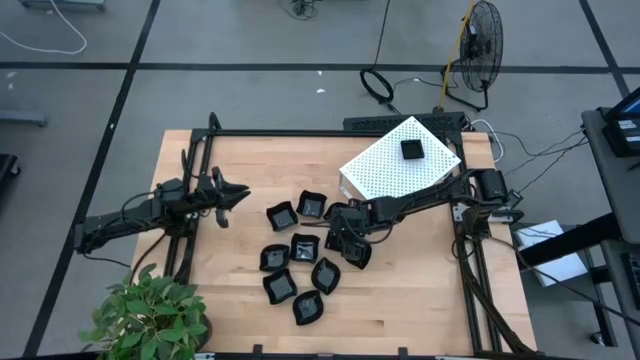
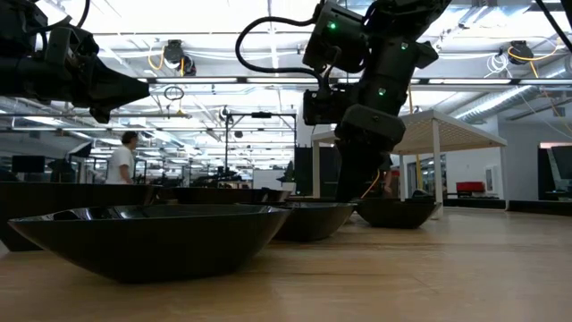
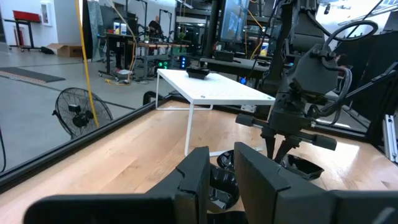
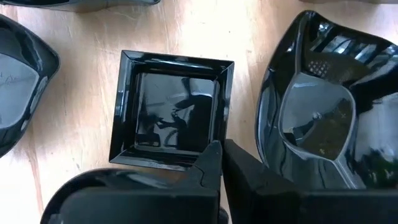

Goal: Pick & Place Mini shaped plates
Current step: Stack the black square plate on top of the black square plates on the shelf

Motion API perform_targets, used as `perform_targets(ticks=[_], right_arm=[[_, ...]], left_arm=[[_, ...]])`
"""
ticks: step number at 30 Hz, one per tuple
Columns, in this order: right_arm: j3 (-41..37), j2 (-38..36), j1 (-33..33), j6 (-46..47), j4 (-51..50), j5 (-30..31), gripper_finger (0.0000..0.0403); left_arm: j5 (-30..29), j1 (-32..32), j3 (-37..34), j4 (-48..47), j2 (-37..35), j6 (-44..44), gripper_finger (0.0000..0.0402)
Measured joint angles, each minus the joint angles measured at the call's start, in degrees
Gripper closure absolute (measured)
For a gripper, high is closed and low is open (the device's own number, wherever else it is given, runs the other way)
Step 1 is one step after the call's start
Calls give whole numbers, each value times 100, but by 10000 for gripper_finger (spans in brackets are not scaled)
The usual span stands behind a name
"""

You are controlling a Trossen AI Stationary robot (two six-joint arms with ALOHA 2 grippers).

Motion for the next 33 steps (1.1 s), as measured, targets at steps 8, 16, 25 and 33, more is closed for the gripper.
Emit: perform_targets(ticks=[8, 16, 25, 33], right_arm=[[3, -87, 2, -1, 128, -3, 403], [-3, -458, 17, 34, 22, -18, 402], [1, -1150, 53, 44, 59, 16, 402], [3, -1348, 196, 44, 152, 14, 402]], left_arm=[[0, 0, 2, -1, 1, 1, 325], [0, 0, 2, -1, -1, 1, 325], [0, 0, 2, -1, 0, 1, 325], [0, 0, 0, -1, 1, 1, 325]])
